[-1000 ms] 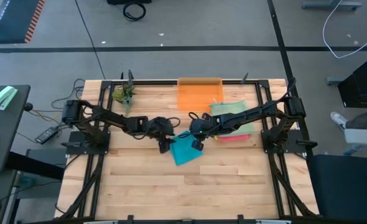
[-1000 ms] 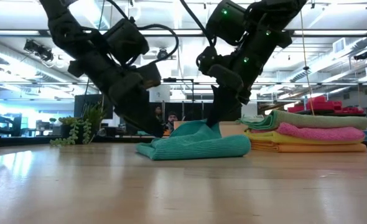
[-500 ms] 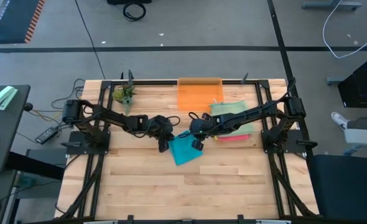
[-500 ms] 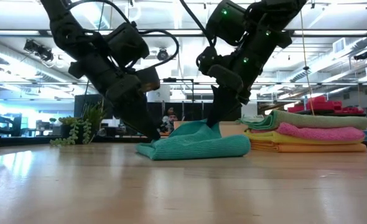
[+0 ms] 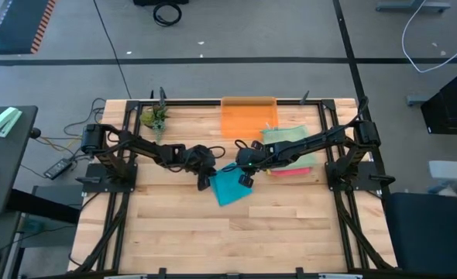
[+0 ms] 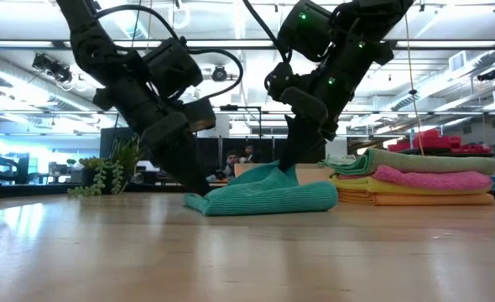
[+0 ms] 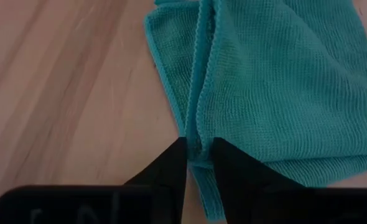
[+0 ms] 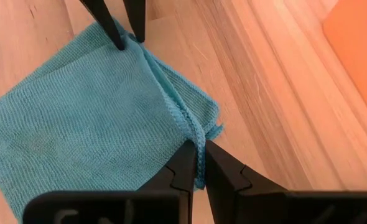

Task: Fold microfiber towels
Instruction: Fold the blue microfiber cloth

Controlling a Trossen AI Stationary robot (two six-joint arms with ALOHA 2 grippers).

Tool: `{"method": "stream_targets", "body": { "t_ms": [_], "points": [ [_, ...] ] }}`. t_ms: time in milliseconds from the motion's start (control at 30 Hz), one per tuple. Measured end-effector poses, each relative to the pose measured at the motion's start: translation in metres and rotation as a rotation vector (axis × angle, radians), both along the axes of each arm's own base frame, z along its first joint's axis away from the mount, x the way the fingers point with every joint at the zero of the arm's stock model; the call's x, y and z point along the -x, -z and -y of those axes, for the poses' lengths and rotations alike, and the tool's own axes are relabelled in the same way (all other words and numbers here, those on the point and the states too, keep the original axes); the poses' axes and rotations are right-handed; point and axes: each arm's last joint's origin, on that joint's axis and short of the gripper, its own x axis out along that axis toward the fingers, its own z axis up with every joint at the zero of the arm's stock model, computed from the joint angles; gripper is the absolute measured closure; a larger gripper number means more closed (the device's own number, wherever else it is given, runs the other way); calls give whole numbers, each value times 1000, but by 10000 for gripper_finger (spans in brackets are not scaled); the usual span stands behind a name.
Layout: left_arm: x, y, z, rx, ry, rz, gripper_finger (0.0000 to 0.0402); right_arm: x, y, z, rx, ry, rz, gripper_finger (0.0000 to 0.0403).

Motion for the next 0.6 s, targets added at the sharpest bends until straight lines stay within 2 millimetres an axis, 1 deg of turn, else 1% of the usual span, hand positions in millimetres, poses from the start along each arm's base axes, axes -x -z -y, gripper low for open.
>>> {"method": "stream_targets", "body": {
  "t_ms": [100, 167, 233, 267, 367, 500, 600],
  "points": [
    [0, 0, 1, -5, 7, -1, 319, 0, 0, 0, 0, -1, 0, 365],
    [0, 0, 2, -9, 16, -1, 342, 0, 0, 0, 0, 1, 0, 365],
    [-1, 0, 2, -13, 22, 5, 377, 0, 0, 1, 0, 2, 0, 365],
    [-1, -1, 2, -17, 25, 10, 387, 0, 0, 1, 0, 2, 0, 365],
    [-2, -4, 3, -20, 28, 36, 387, 0, 0, 1, -6, 11, 2, 365],
    [-1, -18, 7, -23, 43, 87, 394, 0, 0, 1, -7, 13, 0, 365],
    [4, -28, 12, 21, 74, 79, 391, 0, 0, 1, -14, 23, 5, 365]
  ]
}}
